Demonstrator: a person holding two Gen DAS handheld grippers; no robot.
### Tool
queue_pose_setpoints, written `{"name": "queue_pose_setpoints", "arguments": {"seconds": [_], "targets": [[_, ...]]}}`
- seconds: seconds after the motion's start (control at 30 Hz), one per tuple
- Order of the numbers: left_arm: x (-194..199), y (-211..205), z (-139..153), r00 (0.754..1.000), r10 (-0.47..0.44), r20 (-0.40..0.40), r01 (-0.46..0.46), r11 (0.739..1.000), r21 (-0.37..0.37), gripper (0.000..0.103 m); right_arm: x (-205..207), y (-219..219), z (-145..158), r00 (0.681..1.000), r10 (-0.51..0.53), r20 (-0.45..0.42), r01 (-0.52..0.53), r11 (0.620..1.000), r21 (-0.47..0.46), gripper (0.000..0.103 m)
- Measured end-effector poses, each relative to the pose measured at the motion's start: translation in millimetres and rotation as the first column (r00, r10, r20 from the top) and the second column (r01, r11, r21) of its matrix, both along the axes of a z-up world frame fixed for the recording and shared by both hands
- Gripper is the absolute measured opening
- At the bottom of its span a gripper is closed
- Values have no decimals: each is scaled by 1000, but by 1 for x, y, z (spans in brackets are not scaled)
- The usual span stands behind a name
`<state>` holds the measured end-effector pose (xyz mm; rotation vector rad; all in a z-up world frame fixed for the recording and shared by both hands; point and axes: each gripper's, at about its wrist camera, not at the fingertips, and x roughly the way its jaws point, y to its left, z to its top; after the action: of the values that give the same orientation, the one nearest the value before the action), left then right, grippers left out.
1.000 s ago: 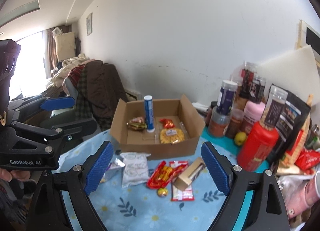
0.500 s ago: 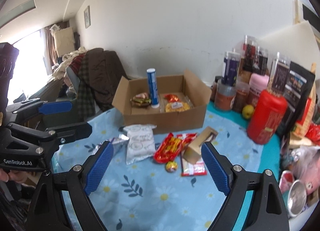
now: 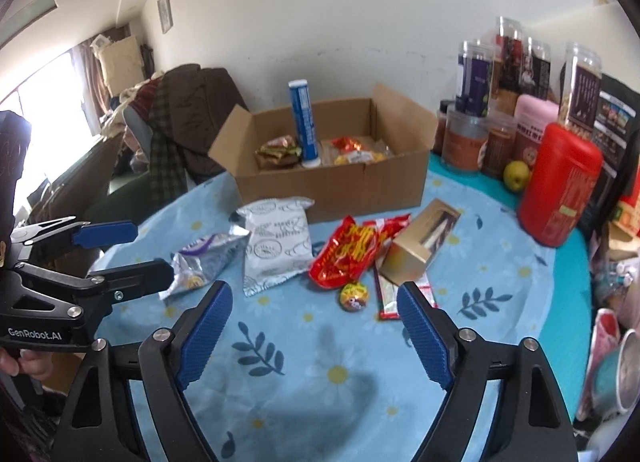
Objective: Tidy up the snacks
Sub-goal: 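Withdraw both tools from the box toward the snacks on the table, then grasp the silver-purple bag with the left gripper while the right gripper grasps the yellow lollipop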
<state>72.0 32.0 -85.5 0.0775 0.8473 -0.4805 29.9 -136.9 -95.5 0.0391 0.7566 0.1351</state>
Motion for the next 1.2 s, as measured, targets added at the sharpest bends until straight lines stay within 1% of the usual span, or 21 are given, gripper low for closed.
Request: {"name": "queue_pose_setpoints", "arguments": {"seconds": [0.1, 0.17, 0.3, 0.37, 0.4, 0.5, 0.63, 0.73, 0.8, 0.87, 0.9, 0.93, 0.97, 1.0, 1.03, 1.07, 1.13, 1.2], "targets": [[9, 3, -11, 999, 21, -40, -21, 1000, 1, 79, 9, 0, -11, 1000, -5, -27, 4, 1000, -6, 83], [16, 5, -17, 997, 44, -59, -43, 999, 5, 79, 17, -1, -20, 999, -3, -52, 3, 1000, -5, 80], [29, 8, -25, 995, 76, -71, -75, 997, 15, 79, 30, -6, -34, 995, -4, -99, 6, 1000, 14, 79], [38, 11, -30, 993, 96, -65, -93, 995, 42, 79, 37, -9, -41, 993, -5, -120, 8, 1000, 21, 73], [42, 13, -32, 992, 109, -65, -106, 993, 50, 79, 41, -10, -43, 992, -6, -128, 8, 1000, 20, 72], [55, 17, -42, 987, 131, -95, -125, 990, 62, 79, 50, -13, -50, 989, -7, -147, 9, 1000, 9, 72], [67, 18, -55, 982, 144, -124, -134, 987, 85, 79, 63, -15, -63, 984, -4, -180, 3, 1000, -5, 63], [73, 17, -63, 978, 141, -154, -130, 989, 77, 79, 68, -15, -71, 980, 3, -199, -6, 1000, -12, 61], [77, 17, -67, 976, 136, -168, -126, 990, 69, 79, 71, -14, -71, 982, 11, -191, -16, 1000, -24, 58], [80, 17, -69, 975, 146, -165, -137, 988, 66, 79, 73, -12, -72, 980, 16, -200, -23, 999, -34, 50], [80, 18, -69, 975, 157, -156, -149, 987, 65, 74, 75, -12, -74, 977, 17, -211, -26, 999, -37, 48], [80, 18, -68, 976, 157, -151, -150, 987, 58, 69, 77, -11, -76, 974, 19, -224, -29, 999, -38, 41], [80, 18, -68, 976, 154, -152, -148, 988, 51, 61, 76, -10, -77, 973, 14, -231, -26, 998, -50, 36], [81, 17, -69, 976, 147, -162, -144, 989, 35, 51, 74, -9, -76, 975, 10, -220, -25, 997, -69, 35], [81, 17, -70, 975, 146, -166, -143, 989, 29, 48, 73, -7, -76, 976, 8, -219, -28, 996, -85, 29], [81, 16, -71, 975, 148, -165, -144, 989, 34, 44, 72, -7, -76, 976, 5, -218, -26, 995, -93, 26], [77, 12, -71, 979, 138, -149, -130, 990, 60, 41, 70, -8, -76, 975, 4, -223, -23, 996, -85, 26], [73, 10, -69, 980, 126, -155, -119, 991, 53, 39, 66, -9, -75, 974, 0, -227, -20, 996, -82, 26]]}}
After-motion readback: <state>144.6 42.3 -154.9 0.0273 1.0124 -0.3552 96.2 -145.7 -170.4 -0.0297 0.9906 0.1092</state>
